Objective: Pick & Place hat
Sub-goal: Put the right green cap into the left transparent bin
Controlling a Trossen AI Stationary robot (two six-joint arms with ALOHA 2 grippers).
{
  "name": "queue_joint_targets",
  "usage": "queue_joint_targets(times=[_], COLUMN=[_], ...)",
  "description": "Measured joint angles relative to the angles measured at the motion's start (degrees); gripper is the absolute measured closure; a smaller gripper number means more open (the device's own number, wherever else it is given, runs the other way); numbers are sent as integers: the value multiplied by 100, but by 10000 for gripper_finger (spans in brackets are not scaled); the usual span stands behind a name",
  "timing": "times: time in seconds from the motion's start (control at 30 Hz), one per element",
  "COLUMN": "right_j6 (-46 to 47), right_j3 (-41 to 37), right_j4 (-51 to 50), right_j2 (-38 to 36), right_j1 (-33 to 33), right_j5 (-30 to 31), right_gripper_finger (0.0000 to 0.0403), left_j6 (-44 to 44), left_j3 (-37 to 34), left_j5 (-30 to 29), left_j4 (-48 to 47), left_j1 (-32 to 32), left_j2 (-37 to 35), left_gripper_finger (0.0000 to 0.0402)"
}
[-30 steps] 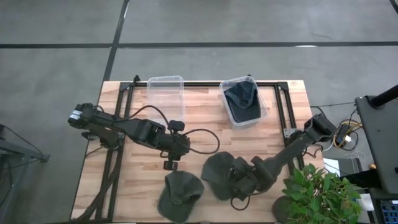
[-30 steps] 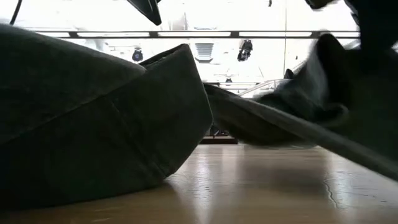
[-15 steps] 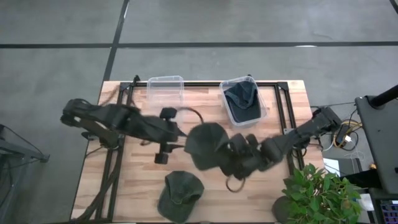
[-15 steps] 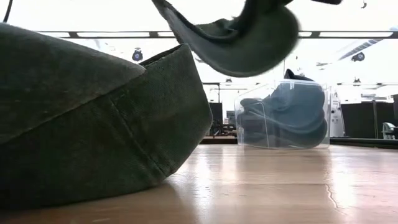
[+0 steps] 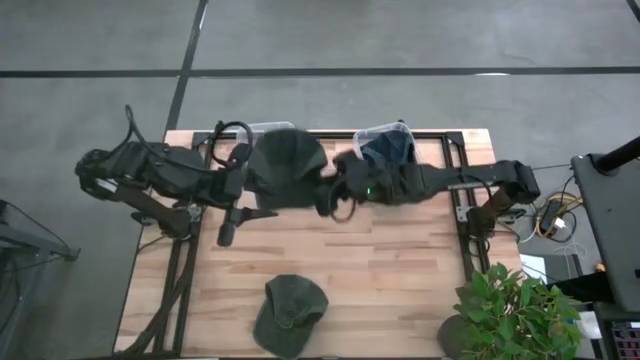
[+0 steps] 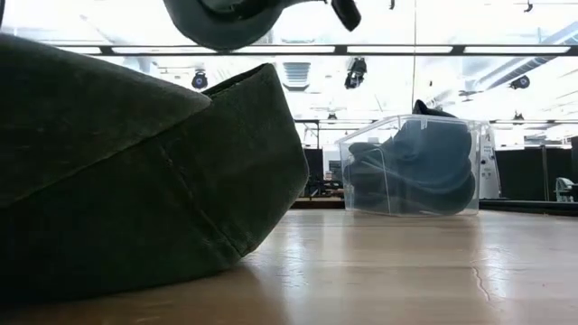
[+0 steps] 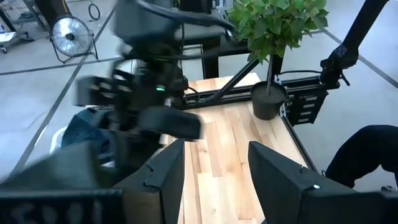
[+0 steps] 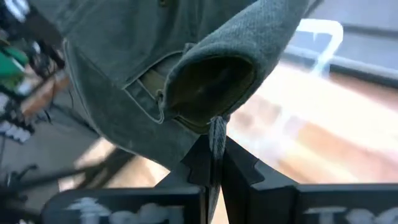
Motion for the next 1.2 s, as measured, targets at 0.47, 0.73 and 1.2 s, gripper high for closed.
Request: queue_joint_targets(times=[0.47,0.73,1.2], right_j6=[-762,-810,-537], right_j3=[171,1111,3819], right_j4=[1506,1314,-1537], right_j2=[933,2107,3748], right_j1=[-1437,-1744,-1912], right_j5=[-1343,-1720,-1610], right_gripper_finger=[390,390,390], left_j6=[58,-100,-157], left_j3=[-291,-293,-300], left_j5=[-1,-3,-3], left_j4=[-126,-283,-282], left_j1=[0,0,0], left_j2=[-166,-186,-186], left_gripper_finger=[232,232,232])
